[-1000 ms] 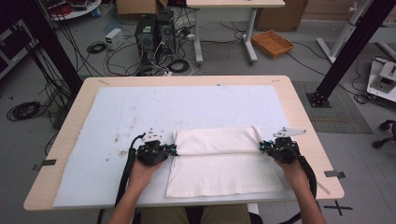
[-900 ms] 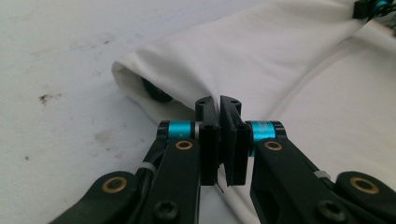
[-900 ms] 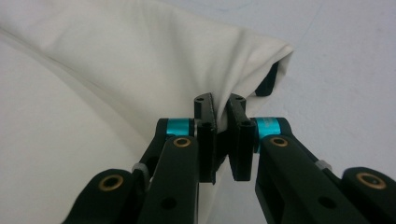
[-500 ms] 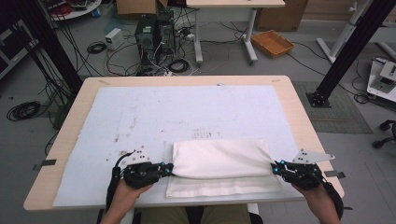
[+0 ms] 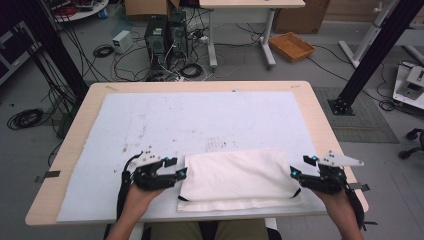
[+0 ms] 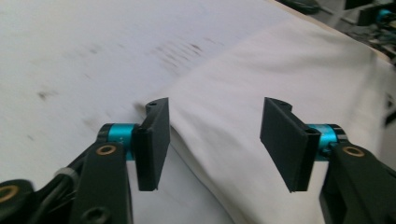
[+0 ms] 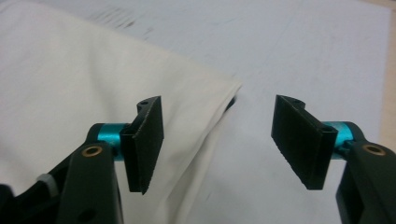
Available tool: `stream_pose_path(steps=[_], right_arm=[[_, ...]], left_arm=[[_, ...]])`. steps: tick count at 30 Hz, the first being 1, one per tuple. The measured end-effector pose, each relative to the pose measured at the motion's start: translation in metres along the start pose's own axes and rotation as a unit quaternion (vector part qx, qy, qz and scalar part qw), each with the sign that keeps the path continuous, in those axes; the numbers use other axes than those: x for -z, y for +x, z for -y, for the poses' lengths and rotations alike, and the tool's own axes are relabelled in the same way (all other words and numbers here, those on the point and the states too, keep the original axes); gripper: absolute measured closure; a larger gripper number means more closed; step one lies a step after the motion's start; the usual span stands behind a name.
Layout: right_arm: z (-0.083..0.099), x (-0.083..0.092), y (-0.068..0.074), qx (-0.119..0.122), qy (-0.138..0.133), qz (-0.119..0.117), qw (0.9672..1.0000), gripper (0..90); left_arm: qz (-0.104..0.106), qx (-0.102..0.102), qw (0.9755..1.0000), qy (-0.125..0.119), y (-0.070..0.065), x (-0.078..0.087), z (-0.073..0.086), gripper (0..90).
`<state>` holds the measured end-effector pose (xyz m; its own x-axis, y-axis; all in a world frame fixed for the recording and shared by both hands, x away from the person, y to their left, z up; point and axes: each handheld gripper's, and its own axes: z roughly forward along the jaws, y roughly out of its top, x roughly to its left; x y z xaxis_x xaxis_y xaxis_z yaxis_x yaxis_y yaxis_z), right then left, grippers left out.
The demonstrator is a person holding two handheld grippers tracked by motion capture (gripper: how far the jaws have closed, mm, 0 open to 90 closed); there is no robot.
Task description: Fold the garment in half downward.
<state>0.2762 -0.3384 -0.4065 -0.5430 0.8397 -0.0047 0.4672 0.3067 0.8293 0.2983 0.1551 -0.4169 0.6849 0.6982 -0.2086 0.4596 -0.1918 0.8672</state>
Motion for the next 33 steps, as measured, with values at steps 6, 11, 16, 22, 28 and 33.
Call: stream_pose_path(steps=[6,11,16,22,28,33], right_arm=[[-0.022,-0.045,-0.013,-0.028,0.029,0.016,0.9991,32.7],[-0.024,-0.09,-0.012,-0.032,0.086,-0.007,0.9957,54.8],[-0.022,-0.091,-0.014,-0.022,0.1,-0.026,0.9944,83.1],[-0.027,-0.091,-0.016,-0.004,0.059,0.002,0.9983,85.3],[-0.037,-0.102,-0.029,-0.012,0.044,0.042,0.9981,85.3],[-0.044,-0.108,-0.03,-0.014,0.024,0.063,0.9976,85.0]], left_arm=[[-0.035,0.029,0.9982,0.039,0.02,-0.042,-0.013,42.4],[-0.032,0.029,0.9958,0.081,0.027,-0.059,-0.006,52.7],[-0.039,0.002,0.9954,0.087,0.023,-0.061,-0.006,81.7],[-0.052,0.022,0.9973,0.046,0.031,-0.061,-0.014,85.0],[-0.065,0.04,0.9967,0.028,0.043,-0.073,-0.026,85.1],[-0.073,0.034,0.9967,0.014,0.048,-0.081,-0.034,84.5]])
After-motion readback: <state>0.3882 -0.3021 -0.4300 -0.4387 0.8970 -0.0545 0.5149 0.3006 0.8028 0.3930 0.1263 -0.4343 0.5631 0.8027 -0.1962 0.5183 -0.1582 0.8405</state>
